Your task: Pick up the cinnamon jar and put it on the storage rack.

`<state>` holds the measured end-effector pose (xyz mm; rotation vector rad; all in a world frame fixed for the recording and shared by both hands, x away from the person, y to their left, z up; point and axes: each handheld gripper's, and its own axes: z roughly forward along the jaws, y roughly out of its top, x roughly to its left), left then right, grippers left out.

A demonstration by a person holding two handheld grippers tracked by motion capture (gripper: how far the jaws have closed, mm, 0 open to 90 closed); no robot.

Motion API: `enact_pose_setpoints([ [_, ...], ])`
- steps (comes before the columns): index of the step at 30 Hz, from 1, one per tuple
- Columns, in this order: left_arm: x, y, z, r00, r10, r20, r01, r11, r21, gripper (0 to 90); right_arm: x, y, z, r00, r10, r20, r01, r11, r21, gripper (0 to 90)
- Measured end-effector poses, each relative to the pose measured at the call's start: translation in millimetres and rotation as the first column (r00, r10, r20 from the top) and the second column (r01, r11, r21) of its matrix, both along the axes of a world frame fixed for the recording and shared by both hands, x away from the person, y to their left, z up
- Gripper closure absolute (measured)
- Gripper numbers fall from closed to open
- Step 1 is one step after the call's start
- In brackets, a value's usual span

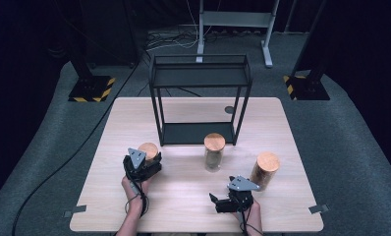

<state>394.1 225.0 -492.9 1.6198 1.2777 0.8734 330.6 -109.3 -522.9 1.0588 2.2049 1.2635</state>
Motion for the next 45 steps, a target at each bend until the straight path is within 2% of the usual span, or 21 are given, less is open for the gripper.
enact_pose_setpoints([
  [19,8.2,-9.6,0.9,0.9998,-0.018,0.003,0.018,0.9996,-0.019,24.9,-0.1,0.2,0.0,1.0,0.0,0.002,0.0,1.0,-0.003,1.6],
  [45,16.4,-18.1,4.4,0.9993,-0.036,0.004,0.037,0.9991,-0.022,24.9,0.0,0.5,-0.1,1.0,-0.003,0.001,0.003,1.0,-0.008,1.6],
])
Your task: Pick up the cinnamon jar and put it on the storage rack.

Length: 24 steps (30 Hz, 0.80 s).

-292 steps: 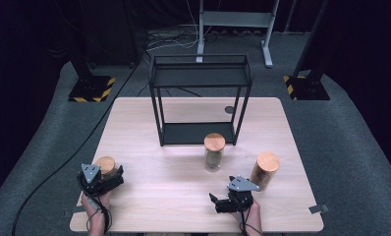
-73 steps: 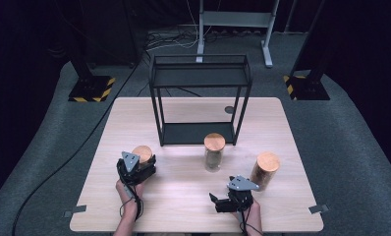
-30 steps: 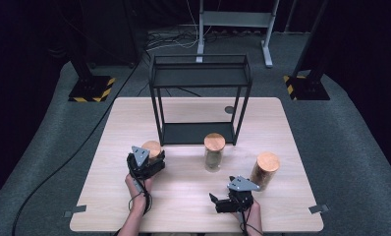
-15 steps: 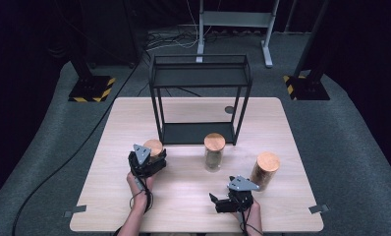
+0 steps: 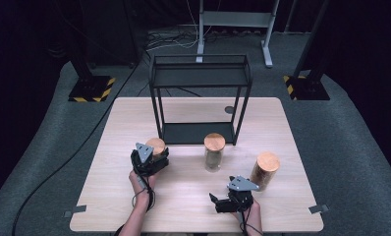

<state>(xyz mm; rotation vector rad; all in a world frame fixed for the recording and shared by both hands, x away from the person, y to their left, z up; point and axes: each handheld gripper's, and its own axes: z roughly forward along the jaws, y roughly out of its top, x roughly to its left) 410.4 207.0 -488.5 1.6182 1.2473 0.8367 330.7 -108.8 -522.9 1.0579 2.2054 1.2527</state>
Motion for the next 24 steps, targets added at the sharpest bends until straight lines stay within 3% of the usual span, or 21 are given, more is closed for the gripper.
enact_pose_setpoints([
  [24,9.9,-13.3,2.1,0.9997,-0.023,0.001,0.023,0.9997,-0.001,24.9,0.0,0.1,0.0,1.0,-0.002,0.0,0.002,1.0,-0.001,1.6],
])
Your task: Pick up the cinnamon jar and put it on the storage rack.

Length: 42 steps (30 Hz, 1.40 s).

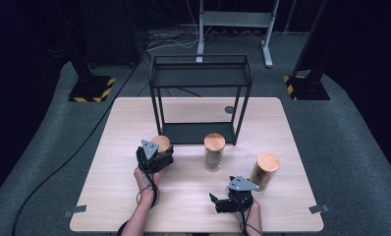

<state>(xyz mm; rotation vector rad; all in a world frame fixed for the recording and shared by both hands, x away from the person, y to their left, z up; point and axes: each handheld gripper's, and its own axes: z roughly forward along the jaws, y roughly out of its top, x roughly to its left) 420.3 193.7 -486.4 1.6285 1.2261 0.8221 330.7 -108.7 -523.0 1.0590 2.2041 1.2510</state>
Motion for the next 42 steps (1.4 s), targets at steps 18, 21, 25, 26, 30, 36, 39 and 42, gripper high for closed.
enact_pose_setpoints([
  [18,6.6,-8.5,-1.7,0.9999,-0.011,-0.005,0.011,0.9999,-0.003,24.9,-0.4,0.4,0.0,1.0,-0.001,0.002,0.001,1.0,-0.004,1.6],
  [21,8.1,-10.4,-1.3,0.9999,-0.013,-0.005,0.013,0.9999,-0.002,24.9,-0.5,0.5,0.0,1.0,-0.003,0.003,0.003,1.0,-0.004,1.6],
  [25,10.2,-12.9,-1.2,0.9999,-0.009,-0.005,0.009,1.0,-0.004,24.9,-0.5,0.5,0.0,1.0,-0.003,0.003,0.003,1.0,-0.004,1.6],
  [26,10.9,-13.6,-1.3,0.9999,-0.009,-0.006,0.009,1.0,-0.002,24.9,-0.5,0.5,0.0,1.0,-0.003,0.003,0.003,1.0,-0.004,1.6],
  [30,13.5,-16.7,-1.5,0.9999,-0.007,-0.009,0.007,1.0,0.0,24.9,-0.5,0.4,0.1,1.0,-0.003,0.004,0.003,1.0,-0.004,1.6],
  [36,17.0,-22.0,-0.5,1.0,0.002,-0.008,-0.002,1.0,0.002,24.9,-0.6,0.4,0.1,1.0,-0.003,0.004,0.003,1.0,-0.004,1.6],
  [39,18.7,-24.7,-0.2,0.9999,0.009,-0.007,-0.009,1.0,0.003,24.9,-0.6,0.4,0.1,1.0,-0.002,0.003,0.002,1.0,-0.004,1.6],
  [42,20.1,-26.9,-0.3,0.9999,0.013,-0.007,-0.013,0.9999,0.003,24.9,-0.6,0.4,0.1,1.0,-0.002,0.004,0.002,1.0,-0.003,1.6],
])
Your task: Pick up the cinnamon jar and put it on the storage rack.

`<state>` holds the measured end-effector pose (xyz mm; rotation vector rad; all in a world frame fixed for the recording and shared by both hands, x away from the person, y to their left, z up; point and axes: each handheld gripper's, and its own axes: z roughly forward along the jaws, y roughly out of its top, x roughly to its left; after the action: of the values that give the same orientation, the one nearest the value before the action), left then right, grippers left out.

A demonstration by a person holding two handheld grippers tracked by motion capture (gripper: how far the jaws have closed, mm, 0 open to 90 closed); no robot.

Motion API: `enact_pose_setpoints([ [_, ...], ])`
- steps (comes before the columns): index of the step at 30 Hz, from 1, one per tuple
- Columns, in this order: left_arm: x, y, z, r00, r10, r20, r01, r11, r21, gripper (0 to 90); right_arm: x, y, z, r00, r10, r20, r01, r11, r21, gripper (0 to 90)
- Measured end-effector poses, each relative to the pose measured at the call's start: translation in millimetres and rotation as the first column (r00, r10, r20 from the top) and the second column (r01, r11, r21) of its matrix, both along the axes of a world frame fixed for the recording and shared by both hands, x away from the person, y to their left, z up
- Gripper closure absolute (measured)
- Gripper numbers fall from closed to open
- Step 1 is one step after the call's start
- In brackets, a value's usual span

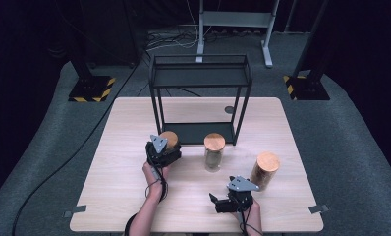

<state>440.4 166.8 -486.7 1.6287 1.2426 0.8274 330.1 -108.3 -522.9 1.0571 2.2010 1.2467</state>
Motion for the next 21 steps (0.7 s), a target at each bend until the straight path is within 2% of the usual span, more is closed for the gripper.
enact_pose_setpoints([
  [21,14.6,-9.5,-0.1,0.9997,0.019,-0.014,-0.019,0.9998,-0.002,24.9,-0.1,-0.1,0.0,1.0,-0.001,0.001,0.001,1.0,0.001,1.6],
])
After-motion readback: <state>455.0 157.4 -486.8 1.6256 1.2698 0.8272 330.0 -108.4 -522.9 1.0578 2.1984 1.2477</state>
